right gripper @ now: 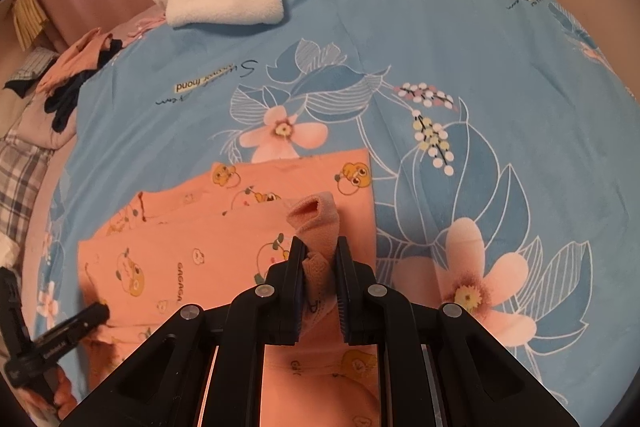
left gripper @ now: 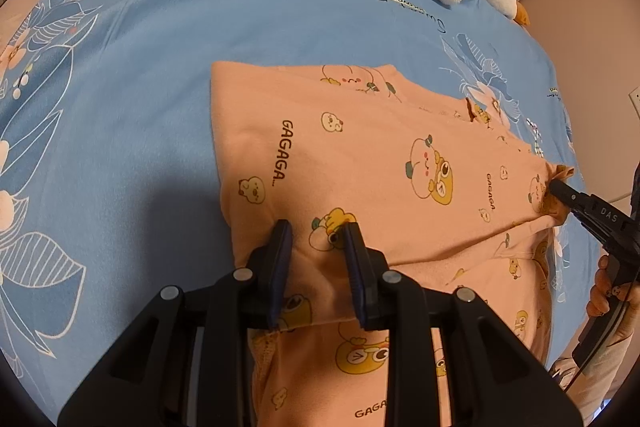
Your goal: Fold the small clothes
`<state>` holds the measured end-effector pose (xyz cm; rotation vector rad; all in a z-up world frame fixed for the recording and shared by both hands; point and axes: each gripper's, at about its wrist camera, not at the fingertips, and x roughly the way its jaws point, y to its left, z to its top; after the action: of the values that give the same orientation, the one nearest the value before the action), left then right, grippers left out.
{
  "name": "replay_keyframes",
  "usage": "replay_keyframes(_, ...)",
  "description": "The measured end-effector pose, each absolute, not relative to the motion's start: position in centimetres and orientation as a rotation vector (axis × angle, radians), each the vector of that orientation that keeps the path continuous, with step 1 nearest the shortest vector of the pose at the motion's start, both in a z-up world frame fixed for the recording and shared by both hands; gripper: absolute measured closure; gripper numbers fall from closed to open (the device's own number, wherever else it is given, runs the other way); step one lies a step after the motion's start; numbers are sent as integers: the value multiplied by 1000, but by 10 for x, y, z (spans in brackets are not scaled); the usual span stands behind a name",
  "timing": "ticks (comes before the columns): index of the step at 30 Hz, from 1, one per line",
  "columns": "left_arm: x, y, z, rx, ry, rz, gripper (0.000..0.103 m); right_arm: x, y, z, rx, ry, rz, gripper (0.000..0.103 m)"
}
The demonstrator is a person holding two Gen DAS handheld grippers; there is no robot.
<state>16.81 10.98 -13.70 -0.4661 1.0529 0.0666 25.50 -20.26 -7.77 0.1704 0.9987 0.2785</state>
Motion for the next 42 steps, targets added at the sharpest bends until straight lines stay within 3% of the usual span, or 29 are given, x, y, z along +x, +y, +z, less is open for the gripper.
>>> replay_keyframes(29,169,107,-137,-448,1053,77,77,256,-208,-98,185,1060,254,88)
replay_keyframes(42,169,107,-137,-448,1055,82,77,250,-234,-77,295,1039,275,83)
